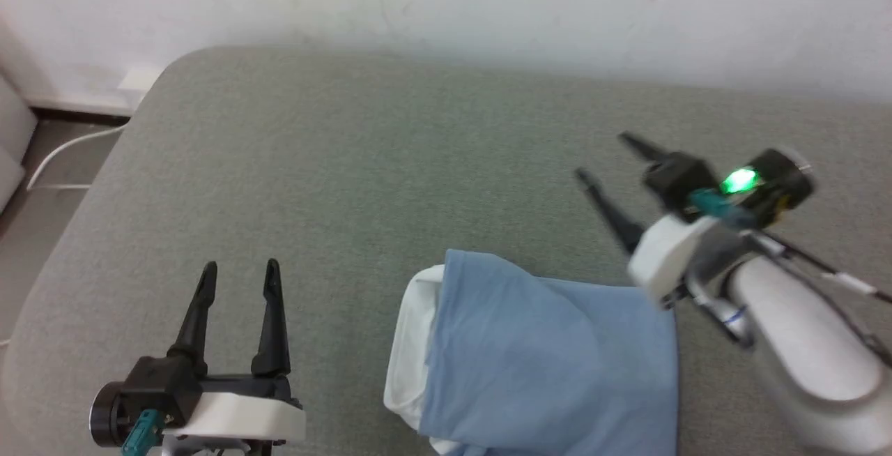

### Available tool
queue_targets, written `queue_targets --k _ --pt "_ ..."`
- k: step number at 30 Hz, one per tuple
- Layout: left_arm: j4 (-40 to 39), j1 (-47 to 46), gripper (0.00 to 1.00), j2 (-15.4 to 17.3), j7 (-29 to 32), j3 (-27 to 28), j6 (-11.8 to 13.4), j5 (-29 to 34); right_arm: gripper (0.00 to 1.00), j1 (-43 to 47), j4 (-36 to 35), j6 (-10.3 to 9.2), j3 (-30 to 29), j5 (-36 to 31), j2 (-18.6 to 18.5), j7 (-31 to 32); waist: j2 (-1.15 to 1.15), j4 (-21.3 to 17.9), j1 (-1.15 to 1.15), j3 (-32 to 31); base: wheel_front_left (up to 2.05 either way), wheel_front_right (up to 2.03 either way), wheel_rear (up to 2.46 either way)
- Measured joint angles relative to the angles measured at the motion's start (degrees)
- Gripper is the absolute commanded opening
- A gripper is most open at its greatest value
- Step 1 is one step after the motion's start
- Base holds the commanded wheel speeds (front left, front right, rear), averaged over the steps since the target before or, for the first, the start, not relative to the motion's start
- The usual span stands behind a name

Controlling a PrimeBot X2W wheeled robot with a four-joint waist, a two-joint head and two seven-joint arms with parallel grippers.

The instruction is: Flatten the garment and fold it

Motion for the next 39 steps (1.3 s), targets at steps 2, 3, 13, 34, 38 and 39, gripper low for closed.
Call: queue_targets --k 2,3,13,34,38,39 --pt "-0.35 0.05 1.00 0.00 0.00 0.09 0.00 0.03 1.00 0.39 -0.03 0.00 -4.00 -2.00 -1.29 -2.52 0.00 -1.09 0.00 -0.36 0.00 0.00 0.00" --pt "-0.45 0.15 1.00 0.00 -0.01 0.12 -0.01 0.23 1.00 0.85 -0.22 0.00 -6.23 -2.91 -1.66 -3.61 0.00 -1.64 0.00 -0.53 0.00 0.00 0.00" --pt "-1.26 0.38 1.00 -0.01 -0.01 -0.12 -0.09 0.80 1.00 16.94 -7.90 -0.01 -31.15 -4.04 2.93 -9.40 0.00 -6.32 0.00 -1.38 0.00 0.00 0.00" --pt "0.60 0.45 1.00 -0.02 0.00 -1.51 -0.59 2.60 1.00 36.54 -24.74 -0.01 -33.28 -6.41 13.67 -9.38 0.00 -9.07 0.00 2.28 0.00 0.00 0.00" --pt "0.55 0.20 1.00 -0.01 0.00 -1.60 -0.59 2.58 1.00 36.57 -25.31 -0.01 -32.71 -1.10 12.98 -2.54 0.00 -8.71 0.00 3.05 0.00 0.00 0.00" --pt "0.55 0.09 1.00 -0.02 0.00 -1.62 -0.59 2.57 1.00 36.59 -25.15 -0.01 -32.29 1.54 12.51 0.91 0.00 -8.61 0.00 3.29 0.00 0.00 0.00"
